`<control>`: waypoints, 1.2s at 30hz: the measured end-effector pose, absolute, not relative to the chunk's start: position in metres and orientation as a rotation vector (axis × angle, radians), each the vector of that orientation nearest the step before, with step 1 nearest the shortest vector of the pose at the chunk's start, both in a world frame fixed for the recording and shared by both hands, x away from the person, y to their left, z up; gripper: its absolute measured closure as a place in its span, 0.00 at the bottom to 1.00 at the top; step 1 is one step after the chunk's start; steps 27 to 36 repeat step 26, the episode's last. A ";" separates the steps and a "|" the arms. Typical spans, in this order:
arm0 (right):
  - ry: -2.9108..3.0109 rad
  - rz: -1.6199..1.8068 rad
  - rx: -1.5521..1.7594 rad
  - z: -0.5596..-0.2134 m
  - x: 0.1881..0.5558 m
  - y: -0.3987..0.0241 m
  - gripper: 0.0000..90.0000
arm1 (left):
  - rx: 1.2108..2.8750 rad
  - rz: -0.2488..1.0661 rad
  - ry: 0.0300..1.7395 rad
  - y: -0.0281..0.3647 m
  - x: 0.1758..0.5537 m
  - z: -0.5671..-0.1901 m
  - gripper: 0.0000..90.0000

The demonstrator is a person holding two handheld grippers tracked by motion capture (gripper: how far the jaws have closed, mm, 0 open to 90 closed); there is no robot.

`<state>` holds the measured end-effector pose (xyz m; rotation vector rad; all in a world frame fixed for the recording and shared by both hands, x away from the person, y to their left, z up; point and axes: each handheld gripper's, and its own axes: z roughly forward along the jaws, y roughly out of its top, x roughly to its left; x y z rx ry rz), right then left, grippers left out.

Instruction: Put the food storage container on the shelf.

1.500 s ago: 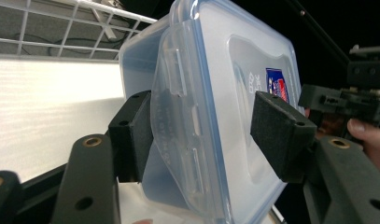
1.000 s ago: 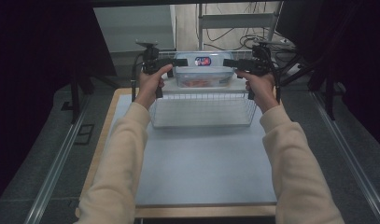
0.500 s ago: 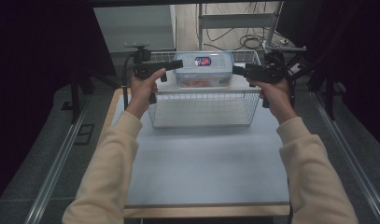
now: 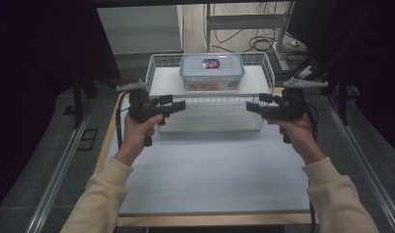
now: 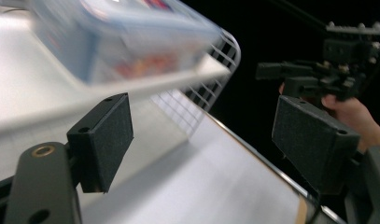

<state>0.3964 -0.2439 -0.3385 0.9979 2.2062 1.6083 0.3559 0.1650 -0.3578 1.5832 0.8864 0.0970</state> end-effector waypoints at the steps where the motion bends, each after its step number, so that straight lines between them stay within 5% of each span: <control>1: 2.218 1.590 0.983 -0.344 0.388 -0.245 0.26 | 1.595 0.074 0.887 0.165 0.348 -0.363 0.22; 17: 2.386 1.584 0.903 -0.427 0.308 -0.253 0.24 | 1.682 0.068 0.922 0.174 0.276 -0.439 0.22; 36: 2.333 1.611 0.878 -0.423 0.302 -0.257 0.22 | 1.702 0.095 0.937 0.173 0.275 -0.445 0.20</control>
